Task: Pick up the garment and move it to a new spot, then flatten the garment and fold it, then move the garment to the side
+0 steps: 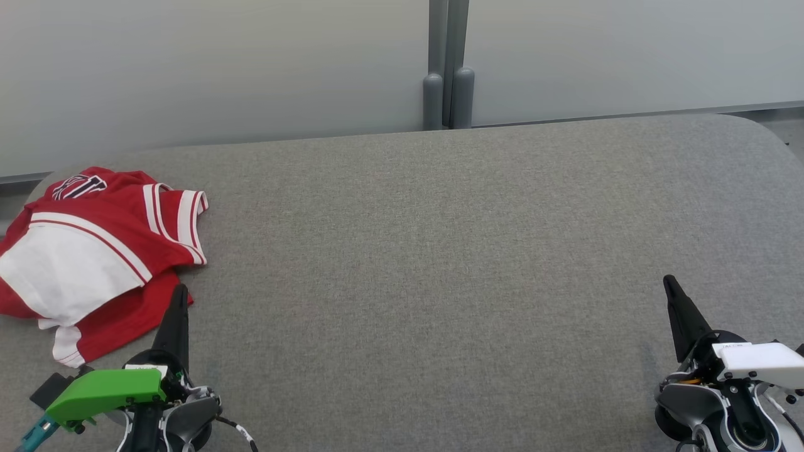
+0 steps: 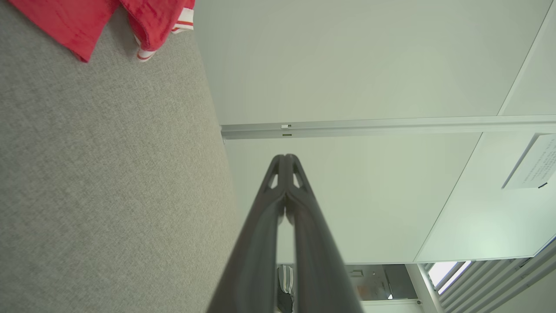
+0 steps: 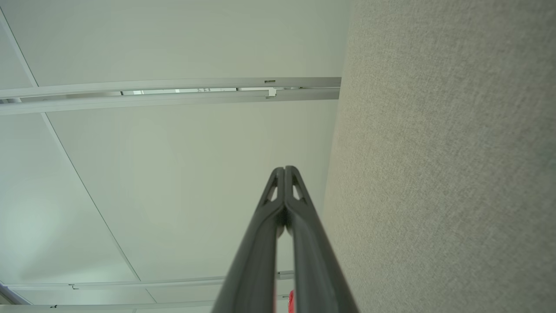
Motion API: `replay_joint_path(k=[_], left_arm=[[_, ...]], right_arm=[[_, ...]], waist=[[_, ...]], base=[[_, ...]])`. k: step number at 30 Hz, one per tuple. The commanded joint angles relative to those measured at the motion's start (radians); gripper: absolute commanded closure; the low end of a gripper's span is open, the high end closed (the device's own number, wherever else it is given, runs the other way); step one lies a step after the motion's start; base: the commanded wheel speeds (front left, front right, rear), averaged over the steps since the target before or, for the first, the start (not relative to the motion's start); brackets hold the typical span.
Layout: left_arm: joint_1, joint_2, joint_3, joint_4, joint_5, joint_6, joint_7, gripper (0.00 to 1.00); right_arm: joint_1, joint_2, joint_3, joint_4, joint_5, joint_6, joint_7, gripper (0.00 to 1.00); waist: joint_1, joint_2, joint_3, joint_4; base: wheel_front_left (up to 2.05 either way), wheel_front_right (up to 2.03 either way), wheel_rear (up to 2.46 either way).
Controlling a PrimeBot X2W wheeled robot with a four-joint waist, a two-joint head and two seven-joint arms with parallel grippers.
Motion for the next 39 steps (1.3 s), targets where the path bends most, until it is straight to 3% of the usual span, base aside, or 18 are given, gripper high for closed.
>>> replay_joint_path(k=[1, 39], left_arm=[[-0.016, 0.002, 0.002, -0.002, 0.005, -0.001, -0.003, 1.00], [-0.016, 0.002, 0.002, -0.002, 0.005, 0.000, -0.003, 1.00]], right_arm=[[-0.009, -0.005, -0.002, -0.002, 0.005, 0.001, -0.002, 1.00], [-0.009, -0.005, -0.002, -0.002, 0.005, 0.001, -0.002, 1.00]], waist=[[0.0000, 0.0038, 0.000, 0.000], [0.0000, 0.0038, 0.000, 0.000]], base=[[0.00, 0.00, 0.00], [0.00, 0.00, 0.00]])
